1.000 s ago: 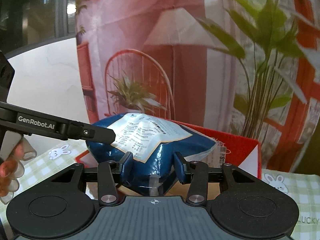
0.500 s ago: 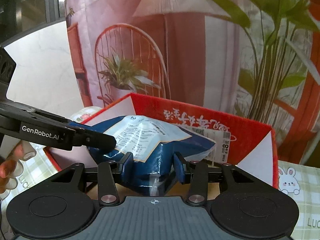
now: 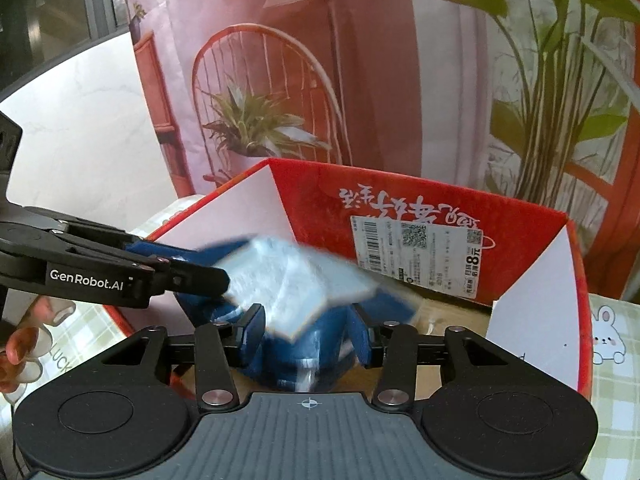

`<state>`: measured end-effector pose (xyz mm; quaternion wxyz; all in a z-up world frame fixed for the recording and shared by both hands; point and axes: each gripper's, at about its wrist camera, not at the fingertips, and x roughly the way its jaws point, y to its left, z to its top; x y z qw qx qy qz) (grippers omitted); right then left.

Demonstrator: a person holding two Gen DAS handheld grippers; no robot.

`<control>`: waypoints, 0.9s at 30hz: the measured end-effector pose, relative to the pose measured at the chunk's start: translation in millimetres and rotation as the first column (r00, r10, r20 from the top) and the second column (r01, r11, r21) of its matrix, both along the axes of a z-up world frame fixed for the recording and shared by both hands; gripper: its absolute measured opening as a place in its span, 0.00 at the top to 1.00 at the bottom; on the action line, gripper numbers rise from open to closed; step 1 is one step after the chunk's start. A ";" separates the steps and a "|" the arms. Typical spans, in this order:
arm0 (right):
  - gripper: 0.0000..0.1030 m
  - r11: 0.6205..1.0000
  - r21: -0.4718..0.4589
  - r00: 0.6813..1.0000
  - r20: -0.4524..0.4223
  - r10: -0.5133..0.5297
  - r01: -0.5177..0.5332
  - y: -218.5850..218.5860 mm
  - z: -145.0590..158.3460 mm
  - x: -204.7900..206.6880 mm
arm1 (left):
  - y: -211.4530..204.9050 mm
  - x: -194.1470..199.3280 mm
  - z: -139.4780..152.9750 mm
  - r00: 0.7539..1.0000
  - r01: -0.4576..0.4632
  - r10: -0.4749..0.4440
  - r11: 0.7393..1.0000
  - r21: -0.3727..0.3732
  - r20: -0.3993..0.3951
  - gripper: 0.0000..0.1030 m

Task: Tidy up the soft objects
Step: 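Carry the blue bag with both grippers and drop it into the red box, then grasp the green knitted plush with the right gripper while the left gripper also closes on it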

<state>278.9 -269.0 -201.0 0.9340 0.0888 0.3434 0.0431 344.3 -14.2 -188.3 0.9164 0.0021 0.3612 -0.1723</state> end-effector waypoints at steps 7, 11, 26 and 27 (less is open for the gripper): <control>0.54 0.998 -0.014 0.997 0.056 -0.056 0.056 9.1 18.9 -29.2 | 11.2 -36.5 17.9 0.998 -0.040 0.040 0.999 -0.009 0.048 0.58; 0.54 0.995 -0.034 0.990 0.103 -0.093 0.097 16.0 27.8 -57.2 | 10.6 -60.3 22.9 0.996 -0.056 0.057 0.998 -0.009 0.072 0.58; 0.53 0.982 -0.116 0.978 0.161 -0.132 0.152 38.4 23.7 -148.0 | -9.9 -115.3 8.3 0.997 -0.034 0.036 0.999 -0.024 0.075 0.57; 0.53 0.981 -0.122 0.979 0.156 -0.129 0.148 38.4 21.7 -151.1 | -11.5 -116.4 6.5 0.997 -0.033 0.034 0.999 -0.024 0.072 0.57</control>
